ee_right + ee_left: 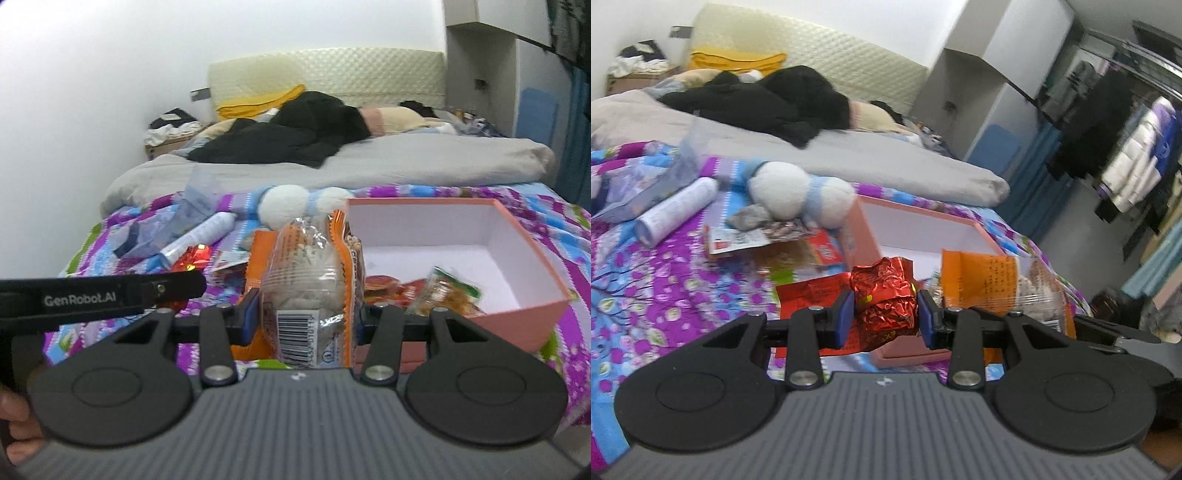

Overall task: Organize snacks
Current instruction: 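Carry the red foil candy and orange bag over the pink box with both tools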

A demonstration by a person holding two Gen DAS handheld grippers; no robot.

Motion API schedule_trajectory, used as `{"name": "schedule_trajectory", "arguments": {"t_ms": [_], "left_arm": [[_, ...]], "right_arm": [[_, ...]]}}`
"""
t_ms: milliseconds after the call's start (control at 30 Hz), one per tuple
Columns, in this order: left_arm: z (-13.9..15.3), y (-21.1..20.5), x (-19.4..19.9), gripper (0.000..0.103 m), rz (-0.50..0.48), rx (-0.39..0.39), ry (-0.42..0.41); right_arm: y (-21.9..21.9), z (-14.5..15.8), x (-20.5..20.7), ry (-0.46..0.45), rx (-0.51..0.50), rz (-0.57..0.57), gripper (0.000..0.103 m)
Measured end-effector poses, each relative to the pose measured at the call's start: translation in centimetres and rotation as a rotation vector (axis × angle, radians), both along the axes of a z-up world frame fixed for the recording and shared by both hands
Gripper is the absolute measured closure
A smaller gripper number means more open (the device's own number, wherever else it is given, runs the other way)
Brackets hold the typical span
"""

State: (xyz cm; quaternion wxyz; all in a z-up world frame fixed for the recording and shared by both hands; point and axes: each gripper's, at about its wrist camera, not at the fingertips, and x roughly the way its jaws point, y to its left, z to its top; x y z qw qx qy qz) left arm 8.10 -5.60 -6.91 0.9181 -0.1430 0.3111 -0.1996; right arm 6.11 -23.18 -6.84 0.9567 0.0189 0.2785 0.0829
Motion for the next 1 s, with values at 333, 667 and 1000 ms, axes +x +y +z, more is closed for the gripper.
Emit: {"name": "schedule_trajectory", "arguments": {"t_ms": [333,667,1000], "left_arm": [[-0.1,-5.5,2.8,0.061,-0.104,0.063,0.029],[1.4,-10.0,11.3,0.061,-0.168,0.109,-0.009],[0.1,-15.0,19.5,0.061,-0.212,0.195,0.09]], "right_arm": [[-3.9,-1.0,0.5,0.034,0.026,-0.093,0.053],[-9.0,-0.5,6.7,-0.032,-0.004,-0.201,0.053],[-14.0,-1.2,13.8,0.035,0.009,-0.271,0.052]]}}
